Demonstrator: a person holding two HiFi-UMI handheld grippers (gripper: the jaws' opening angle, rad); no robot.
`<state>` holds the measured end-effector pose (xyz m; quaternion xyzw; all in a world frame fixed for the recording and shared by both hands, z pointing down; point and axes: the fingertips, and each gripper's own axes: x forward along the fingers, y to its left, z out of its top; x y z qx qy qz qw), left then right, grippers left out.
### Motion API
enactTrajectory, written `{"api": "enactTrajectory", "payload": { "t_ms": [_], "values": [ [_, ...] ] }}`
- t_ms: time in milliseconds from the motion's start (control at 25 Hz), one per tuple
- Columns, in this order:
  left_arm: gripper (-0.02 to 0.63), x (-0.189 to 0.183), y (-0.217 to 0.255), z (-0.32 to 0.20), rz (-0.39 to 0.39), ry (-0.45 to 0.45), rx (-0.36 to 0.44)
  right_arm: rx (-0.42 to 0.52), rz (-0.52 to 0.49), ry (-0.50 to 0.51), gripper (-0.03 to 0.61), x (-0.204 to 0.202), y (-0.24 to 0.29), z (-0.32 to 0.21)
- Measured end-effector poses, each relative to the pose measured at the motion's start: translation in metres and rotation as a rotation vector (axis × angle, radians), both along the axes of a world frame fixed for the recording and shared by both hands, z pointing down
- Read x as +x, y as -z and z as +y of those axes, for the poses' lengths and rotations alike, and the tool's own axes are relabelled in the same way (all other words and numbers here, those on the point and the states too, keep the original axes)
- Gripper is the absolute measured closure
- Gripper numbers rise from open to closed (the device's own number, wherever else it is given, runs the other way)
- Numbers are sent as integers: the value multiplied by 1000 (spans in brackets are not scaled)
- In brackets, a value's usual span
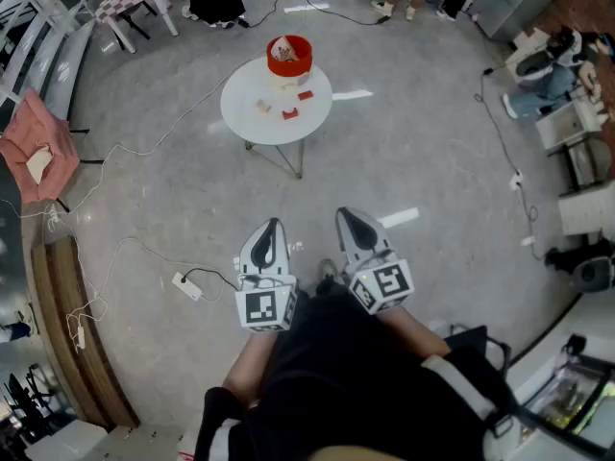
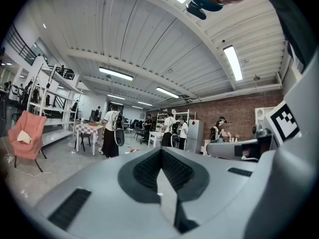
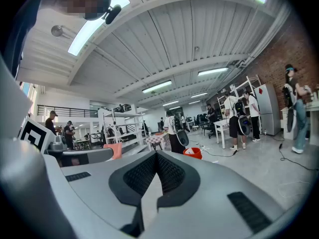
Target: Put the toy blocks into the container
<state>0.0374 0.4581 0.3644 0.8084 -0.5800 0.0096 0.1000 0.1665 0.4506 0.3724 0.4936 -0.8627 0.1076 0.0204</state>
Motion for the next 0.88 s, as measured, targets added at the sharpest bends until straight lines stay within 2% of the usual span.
{"api": "enactTrajectory", "payload": {
  "t_ms": [480, 880],
  "values": [
    [615, -8, 0, 7, 11, -20, -2, -4, -13, -16, 581, -10, 2, 8],
    [615, -41, -2, 9, 19, -27, 4, -6, -20, -47, 581, -36, 1, 9]
  ]
}}
